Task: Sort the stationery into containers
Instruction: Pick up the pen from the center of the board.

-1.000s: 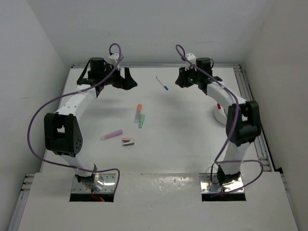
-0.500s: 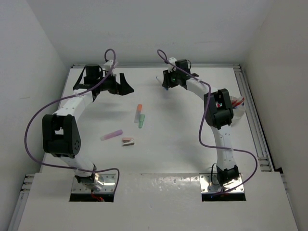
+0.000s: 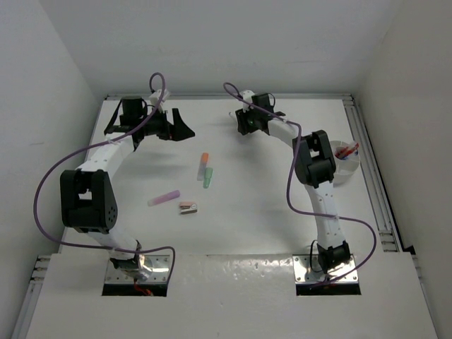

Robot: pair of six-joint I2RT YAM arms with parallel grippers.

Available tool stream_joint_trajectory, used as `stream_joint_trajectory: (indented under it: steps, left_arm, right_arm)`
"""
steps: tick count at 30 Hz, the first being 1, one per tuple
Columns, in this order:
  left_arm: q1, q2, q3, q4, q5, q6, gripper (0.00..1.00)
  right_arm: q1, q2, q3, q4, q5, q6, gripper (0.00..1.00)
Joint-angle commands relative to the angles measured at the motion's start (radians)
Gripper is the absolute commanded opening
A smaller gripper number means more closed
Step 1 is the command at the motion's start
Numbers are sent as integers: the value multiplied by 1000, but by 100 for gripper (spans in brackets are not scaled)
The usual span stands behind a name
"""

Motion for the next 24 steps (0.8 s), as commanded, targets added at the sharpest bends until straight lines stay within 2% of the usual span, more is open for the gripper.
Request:
stream_joint_trajectory:
  steps: [1, 5, 10, 14, 16, 18, 24]
  left_arm:
    - [7, -45, -4, 43, 30, 5, 100]
    - [8, -39, -10, 45, 28, 7, 100]
    - [11, -24, 1, 51, 31, -11, 100]
    - [11, -13, 25, 30, 10, -10, 100]
    - [14, -10, 41, 4, -6, -1, 100]
    - [14, -12, 48, -15, -13, 9, 100]
    - [16, -47, 61, -47, -27, 42, 100]
  right_arm:
    - [-10, 0, 34, 53, 7, -19, 46]
    - [-18, 21, 64, 46, -13, -19, 44]
    - [-24, 64, 127, -3, -65, -51, 34]
    - [-20, 101, 188, -124, -92, -97, 19]
    - [-18, 89, 169, -148, -108, -105, 12]
    - [-12, 76, 141, -162, -103, -130, 0]
    - [-4, -38, 0, -126, -88, -156, 0]
